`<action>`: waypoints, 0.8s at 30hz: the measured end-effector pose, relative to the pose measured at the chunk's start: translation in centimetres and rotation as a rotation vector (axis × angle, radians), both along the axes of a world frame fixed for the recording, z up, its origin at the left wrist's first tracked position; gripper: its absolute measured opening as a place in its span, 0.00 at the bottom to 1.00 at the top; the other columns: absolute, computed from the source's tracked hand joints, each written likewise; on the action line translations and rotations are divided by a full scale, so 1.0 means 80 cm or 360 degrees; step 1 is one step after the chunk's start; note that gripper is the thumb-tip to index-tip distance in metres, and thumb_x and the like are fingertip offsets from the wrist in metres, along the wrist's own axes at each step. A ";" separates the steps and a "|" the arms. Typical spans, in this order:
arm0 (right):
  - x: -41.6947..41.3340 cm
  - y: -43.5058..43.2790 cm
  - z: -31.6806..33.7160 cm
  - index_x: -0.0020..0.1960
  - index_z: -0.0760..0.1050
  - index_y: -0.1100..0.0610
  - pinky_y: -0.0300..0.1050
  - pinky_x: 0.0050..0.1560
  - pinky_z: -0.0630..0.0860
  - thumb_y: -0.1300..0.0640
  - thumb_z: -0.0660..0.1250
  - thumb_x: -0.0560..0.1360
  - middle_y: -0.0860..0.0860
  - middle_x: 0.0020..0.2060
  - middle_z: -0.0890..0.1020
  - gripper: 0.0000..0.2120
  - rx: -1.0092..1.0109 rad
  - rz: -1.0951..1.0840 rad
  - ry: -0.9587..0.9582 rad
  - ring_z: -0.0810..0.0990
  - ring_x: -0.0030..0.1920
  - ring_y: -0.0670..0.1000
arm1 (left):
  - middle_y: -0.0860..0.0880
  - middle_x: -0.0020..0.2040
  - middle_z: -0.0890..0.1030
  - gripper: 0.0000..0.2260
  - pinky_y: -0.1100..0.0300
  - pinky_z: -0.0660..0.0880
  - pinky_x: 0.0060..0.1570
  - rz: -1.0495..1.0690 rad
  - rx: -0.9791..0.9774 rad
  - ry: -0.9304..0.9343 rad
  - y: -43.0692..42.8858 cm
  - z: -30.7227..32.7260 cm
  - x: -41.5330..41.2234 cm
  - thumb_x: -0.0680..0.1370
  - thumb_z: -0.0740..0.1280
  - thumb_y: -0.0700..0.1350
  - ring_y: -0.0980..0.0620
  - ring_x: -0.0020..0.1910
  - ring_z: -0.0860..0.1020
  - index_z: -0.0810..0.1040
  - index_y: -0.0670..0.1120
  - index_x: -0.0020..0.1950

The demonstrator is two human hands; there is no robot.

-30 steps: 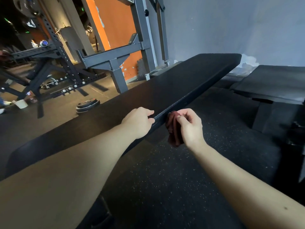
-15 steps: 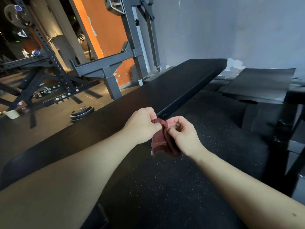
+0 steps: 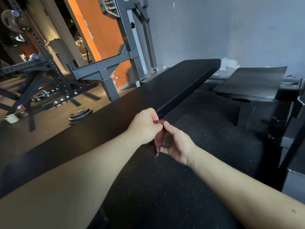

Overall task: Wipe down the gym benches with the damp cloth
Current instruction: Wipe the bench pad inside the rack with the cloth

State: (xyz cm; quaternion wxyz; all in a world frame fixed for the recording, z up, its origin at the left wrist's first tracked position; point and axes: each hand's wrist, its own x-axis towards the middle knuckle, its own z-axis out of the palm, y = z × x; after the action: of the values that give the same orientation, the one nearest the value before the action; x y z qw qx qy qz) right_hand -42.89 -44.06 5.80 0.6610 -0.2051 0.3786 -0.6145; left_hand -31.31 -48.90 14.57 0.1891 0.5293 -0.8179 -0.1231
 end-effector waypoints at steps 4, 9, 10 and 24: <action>-0.006 -0.011 -0.014 0.66 0.78 0.62 0.55 0.45 0.83 0.55 0.69 0.81 0.62 0.56 0.85 0.16 0.0046 -0.0066 -0.0057 0.86 0.52 0.61 | 0.54 0.48 0.81 0.08 0.56 0.81 0.49 -0.0110 0.0154 -0.0033 -0.004 0.004 0.008 0.76 0.75 0.51 0.54 0.47 0.80 0.80 0.54 0.51; -0.025 -0.037 -0.011 0.56 0.80 0.57 0.50 0.41 0.83 0.61 0.72 0.79 0.57 0.45 0.88 0.07 0.0103 -0.0574 0.0091 0.87 0.40 0.56 | 0.51 0.57 0.79 0.12 0.58 0.74 0.48 0.0121 -0.0121 -0.0184 -0.017 0.010 0.028 0.78 0.72 0.52 0.50 0.55 0.79 0.83 0.52 0.60; -0.031 -0.045 -0.012 0.56 0.81 0.55 0.49 0.41 0.83 0.60 0.72 0.79 0.55 0.47 0.88 0.06 0.0097 -0.0676 0.0228 0.88 0.42 0.54 | 0.50 0.60 0.79 0.13 0.58 0.72 0.47 0.0221 -0.0210 -0.0258 -0.021 0.010 0.033 0.80 0.70 0.52 0.48 0.57 0.79 0.82 0.51 0.63; -0.043 -0.164 -0.012 0.54 0.85 0.50 0.51 0.53 0.84 0.48 0.71 0.74 0.46 0.43 0.87 0.12 0.0046 -0.1184 0.0833 0.86 0.45 0.48 | 0.52 0.54 0.73 0.19 0.55 0.75 0.55 0.0184 -0.0102 -0.0342 -0.069 -0.015 0.076 0.79 0.71 0.54 0.47 0.58 0.78 0.80 0.47 0.67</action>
State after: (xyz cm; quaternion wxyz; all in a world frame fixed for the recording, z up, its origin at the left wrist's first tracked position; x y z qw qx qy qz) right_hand -46.36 -57.14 4.81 0.2802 -0.1944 0.5894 -0.7323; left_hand -25.24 -54.43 13.39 0.1239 0.5794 -0.8051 -0.0284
